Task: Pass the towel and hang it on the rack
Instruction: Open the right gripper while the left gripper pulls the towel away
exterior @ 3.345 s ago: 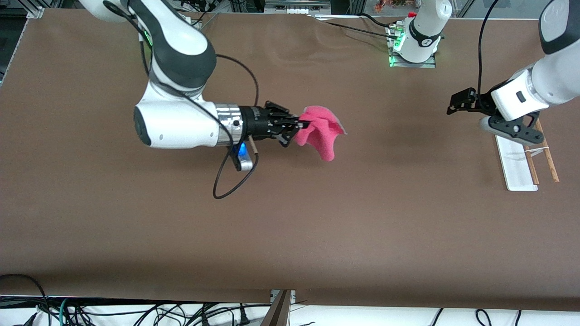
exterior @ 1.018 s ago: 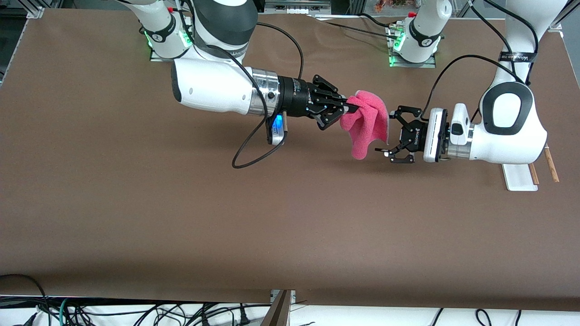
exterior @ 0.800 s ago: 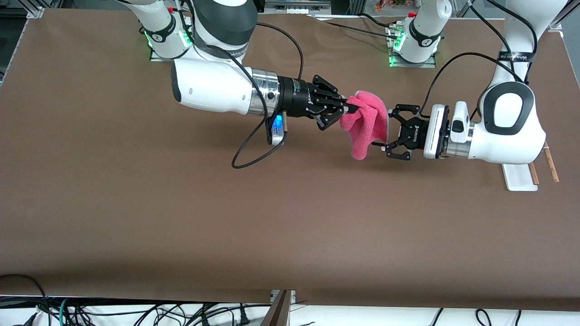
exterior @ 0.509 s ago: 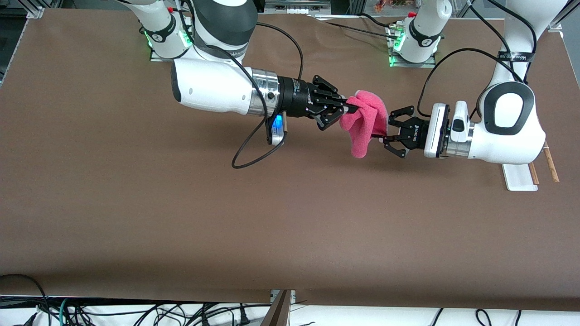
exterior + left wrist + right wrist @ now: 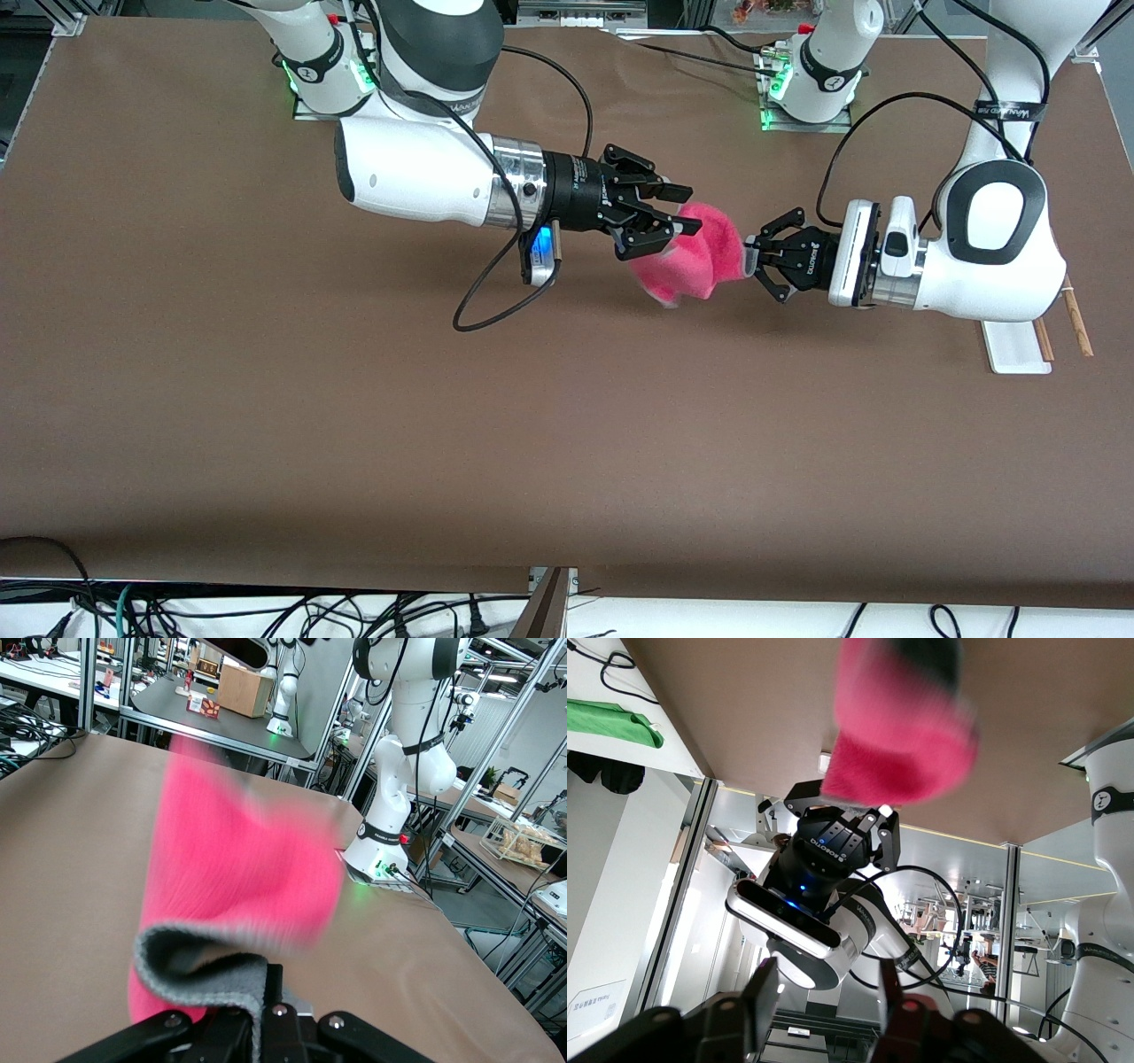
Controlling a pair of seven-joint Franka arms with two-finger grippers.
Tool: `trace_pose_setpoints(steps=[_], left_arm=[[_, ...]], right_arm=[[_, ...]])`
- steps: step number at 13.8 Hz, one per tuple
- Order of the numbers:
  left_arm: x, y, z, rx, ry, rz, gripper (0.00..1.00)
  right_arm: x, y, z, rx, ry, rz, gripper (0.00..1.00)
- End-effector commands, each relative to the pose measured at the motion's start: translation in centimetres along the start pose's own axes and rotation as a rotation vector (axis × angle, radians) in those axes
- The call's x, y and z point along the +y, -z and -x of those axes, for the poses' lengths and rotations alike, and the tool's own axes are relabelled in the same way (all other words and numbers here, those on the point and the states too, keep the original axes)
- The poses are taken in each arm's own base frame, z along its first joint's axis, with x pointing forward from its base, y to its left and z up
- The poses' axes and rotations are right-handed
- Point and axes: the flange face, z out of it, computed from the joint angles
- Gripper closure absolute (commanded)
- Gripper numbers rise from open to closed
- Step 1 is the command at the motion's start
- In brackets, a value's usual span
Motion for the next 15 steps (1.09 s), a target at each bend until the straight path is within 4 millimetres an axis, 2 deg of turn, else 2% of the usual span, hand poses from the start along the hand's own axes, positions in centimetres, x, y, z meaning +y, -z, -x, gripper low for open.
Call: trace_pose_setpoints(steps=[1, 2, 4, 7, 8, 10, 14, 15], left_arm=[[0.4, 0.6, -0.7, 0.027, -0.032, -0.003, 1.0], [0.4, 0.8, -0.7, 0.016, -0.032, -0.005, 1.0], [0.7, 2.5, 0.1, -0.015, -0.013, -0.008, 1.0], [0.9, 7.2, 0.3, -0.147, 0.009, -0.027, 1.0], [1.4, 9.1, 1.2, -0.221, 0.034, -0.02, 1.0], [2.9, 14.9, 3.8, -0.388, 0.079, -0.027, 1.0], [6.4, 26.6, 8.8, -0.589, 0.198, -0.116, 1.0], [7.0, 29.8, 10.7, -0.624, 0.233, -0.143, 1.0]], right_arm=[[-0.8, 0.8, 0.0, -0.005, -0.011, -0.019, 0.01], [-1.0, 1.0, -0.4, 0.0, -0.011, -0.021, 0.01], [-2.6, 3.0, -2.5, 0.048, -0.003, -0.054, 0.01], [-3.8, 5.6, -5.8, 0.236, 0.131, 0.003, 0.01], [-4.0, 6.5, -7.1, 0.295, 0.19, 0.043, 0.01], [-4.0, 8.9, -9.7, 0.386, 0.314, 0.166, 0.01], [-2.6, 17.8, -13.0, 0.475, 0.53, 0.429, 0.01], [-1.7, 19.7, -12.9, 0.483, 0.589, 0.475, 0.01]])
